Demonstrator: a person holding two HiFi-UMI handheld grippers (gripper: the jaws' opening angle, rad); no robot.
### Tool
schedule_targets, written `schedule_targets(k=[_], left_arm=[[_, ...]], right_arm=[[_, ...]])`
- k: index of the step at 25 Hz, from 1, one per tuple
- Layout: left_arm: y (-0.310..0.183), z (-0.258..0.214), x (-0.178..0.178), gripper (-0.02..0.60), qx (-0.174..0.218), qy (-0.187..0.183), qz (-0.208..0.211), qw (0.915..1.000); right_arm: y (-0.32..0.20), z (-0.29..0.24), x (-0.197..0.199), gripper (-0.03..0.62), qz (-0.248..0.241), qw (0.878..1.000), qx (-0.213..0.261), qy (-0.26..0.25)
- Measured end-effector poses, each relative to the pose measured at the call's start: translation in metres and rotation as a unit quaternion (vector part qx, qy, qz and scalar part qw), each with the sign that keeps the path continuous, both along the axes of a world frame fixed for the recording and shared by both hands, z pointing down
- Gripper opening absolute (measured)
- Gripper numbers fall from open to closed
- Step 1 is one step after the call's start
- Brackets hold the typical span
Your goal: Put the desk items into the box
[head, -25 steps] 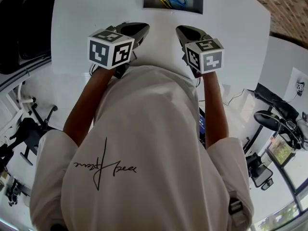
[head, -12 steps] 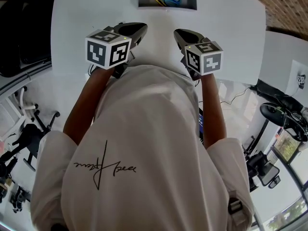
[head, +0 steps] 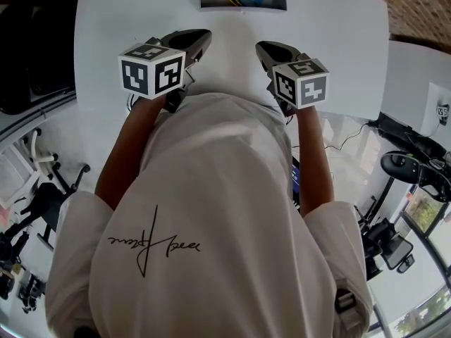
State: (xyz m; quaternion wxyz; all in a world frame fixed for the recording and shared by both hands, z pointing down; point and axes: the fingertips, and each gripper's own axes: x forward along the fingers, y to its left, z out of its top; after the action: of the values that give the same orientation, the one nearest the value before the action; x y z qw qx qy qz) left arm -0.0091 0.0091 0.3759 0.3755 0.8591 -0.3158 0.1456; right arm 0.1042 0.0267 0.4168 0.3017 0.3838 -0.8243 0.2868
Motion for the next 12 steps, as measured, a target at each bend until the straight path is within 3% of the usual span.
schedule_targets(k=[12], left_arm=[[-0.013, 0.004, -0.049, 0.005, -0.018, 0.029, -0.076, 0.9966]], right_arm=[[0.009, 0.009, -0.066, 0.037, -0.100, 0.995, -0.009, -0.002]])
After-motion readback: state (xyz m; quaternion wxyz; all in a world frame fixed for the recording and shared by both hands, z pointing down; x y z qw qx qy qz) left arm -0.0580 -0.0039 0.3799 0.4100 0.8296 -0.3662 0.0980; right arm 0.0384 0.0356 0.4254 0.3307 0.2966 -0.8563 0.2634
